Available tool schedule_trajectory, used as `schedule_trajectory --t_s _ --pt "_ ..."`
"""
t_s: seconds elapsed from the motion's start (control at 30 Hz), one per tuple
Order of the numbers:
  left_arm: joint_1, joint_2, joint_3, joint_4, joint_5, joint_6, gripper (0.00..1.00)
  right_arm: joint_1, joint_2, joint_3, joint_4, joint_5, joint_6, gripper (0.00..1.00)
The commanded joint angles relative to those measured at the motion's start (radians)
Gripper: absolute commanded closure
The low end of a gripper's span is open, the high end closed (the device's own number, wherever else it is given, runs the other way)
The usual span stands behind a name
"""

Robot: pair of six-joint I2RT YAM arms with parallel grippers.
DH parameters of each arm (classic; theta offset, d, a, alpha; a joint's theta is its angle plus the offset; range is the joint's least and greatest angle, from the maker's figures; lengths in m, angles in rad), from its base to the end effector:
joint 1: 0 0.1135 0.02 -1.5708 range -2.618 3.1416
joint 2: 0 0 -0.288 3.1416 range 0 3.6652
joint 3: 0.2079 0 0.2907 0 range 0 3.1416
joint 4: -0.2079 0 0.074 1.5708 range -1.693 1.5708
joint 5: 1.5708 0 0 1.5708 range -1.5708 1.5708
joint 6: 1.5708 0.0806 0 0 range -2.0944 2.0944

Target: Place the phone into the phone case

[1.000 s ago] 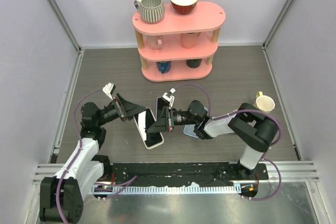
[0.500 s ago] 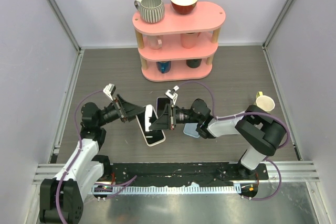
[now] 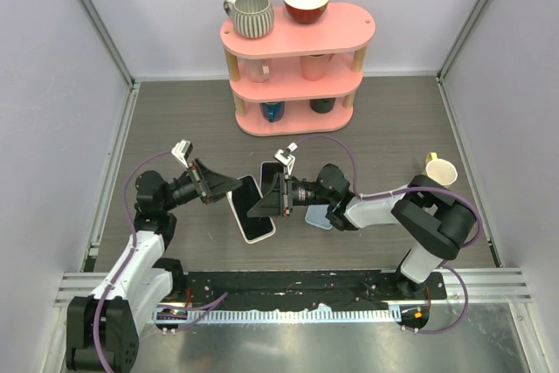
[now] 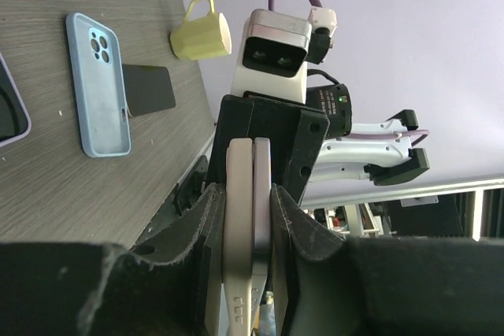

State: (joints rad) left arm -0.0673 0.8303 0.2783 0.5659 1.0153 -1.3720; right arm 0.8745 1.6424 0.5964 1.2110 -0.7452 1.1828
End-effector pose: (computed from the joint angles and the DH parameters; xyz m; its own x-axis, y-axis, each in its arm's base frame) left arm 0.2108 -0.0828 0.2296 -0.8630 -0.4600 -0.2091 0.1880 0.0917 -0.9779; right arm 0.1931 0.3162 0.2065 -0.8792 0.0090 -0.4763 -0.4732 -0.1325 0.8710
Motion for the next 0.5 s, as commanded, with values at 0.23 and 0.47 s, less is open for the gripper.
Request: schedule_trajectory --t_s 0.23,0.47 --pt "-0.003 0.072 0.085 -0.063 0.022 0.039 0.36 -0.054 -0.035 0.072 0.159 -0.028 -0.043 0.96" --pt "-0.003 0.102 0.096 0.010 -0.040 -0.083 0.33 -0.092 -0.030 0.106 0.160 -0.055 -0.057 0.96"
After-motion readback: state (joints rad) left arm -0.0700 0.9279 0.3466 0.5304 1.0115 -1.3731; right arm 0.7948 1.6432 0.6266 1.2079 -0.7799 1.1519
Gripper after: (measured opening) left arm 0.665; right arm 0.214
